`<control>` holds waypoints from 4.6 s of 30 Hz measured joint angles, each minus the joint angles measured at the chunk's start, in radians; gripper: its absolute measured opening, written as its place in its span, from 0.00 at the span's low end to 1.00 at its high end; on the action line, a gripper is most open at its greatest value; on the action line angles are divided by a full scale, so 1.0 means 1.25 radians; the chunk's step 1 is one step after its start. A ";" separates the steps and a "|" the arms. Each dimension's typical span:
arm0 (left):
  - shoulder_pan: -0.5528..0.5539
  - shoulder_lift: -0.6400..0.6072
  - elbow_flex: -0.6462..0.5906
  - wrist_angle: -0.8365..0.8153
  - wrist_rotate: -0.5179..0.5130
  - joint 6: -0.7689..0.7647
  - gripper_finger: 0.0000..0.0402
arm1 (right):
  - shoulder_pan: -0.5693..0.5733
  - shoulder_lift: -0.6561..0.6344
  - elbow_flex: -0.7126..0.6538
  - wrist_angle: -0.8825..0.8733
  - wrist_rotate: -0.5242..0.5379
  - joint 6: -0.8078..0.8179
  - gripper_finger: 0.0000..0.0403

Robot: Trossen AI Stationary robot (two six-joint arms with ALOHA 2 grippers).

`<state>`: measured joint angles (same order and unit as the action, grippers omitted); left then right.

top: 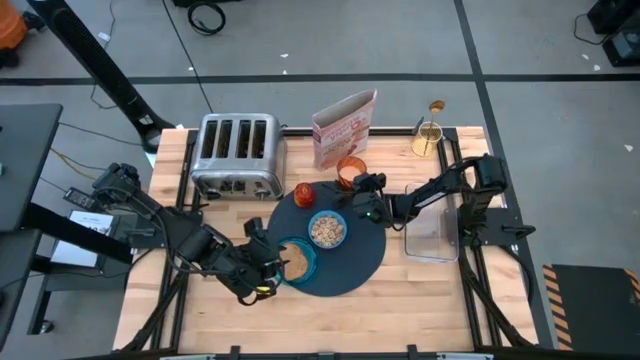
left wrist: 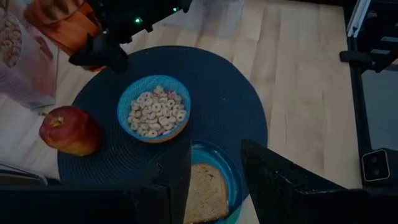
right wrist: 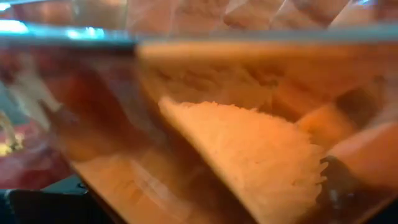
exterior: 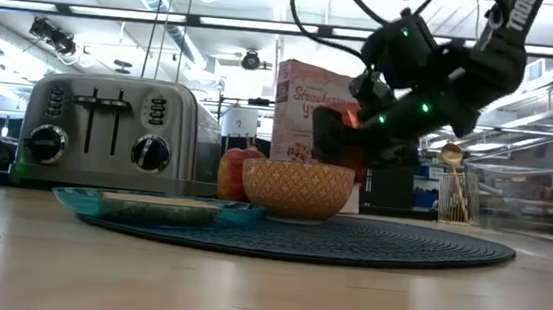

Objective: Arrange a breakfast setting
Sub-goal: Put the orange cup on the blue table table mat to the right of the red apple

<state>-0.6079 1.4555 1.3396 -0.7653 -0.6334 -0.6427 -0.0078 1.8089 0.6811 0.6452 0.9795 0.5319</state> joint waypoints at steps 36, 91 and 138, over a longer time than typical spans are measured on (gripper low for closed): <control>0.005 0.001 0.000 0.008 -0.001 -0.006 0.36 | -0.092 0.037 -0.147 0.354 -0.283 -0.157 0.89; 0.030 0.001 0.000 0.034 -0.013 0.061 0.36 | -0.357 -0.036 -0.033 0.149 -1.039 -0.378 0.89; 0.296 0.001 0.000 0.357 0.044 0.274 0.36 | -0.461 0.136 0.019 0.238 -1.553 -0.541 0.89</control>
<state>-0.2375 1.4567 1.3392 -0.3189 -0.5787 -0.3008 -0.5844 1.9785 0.7044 0.9428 -0.9617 -0.1450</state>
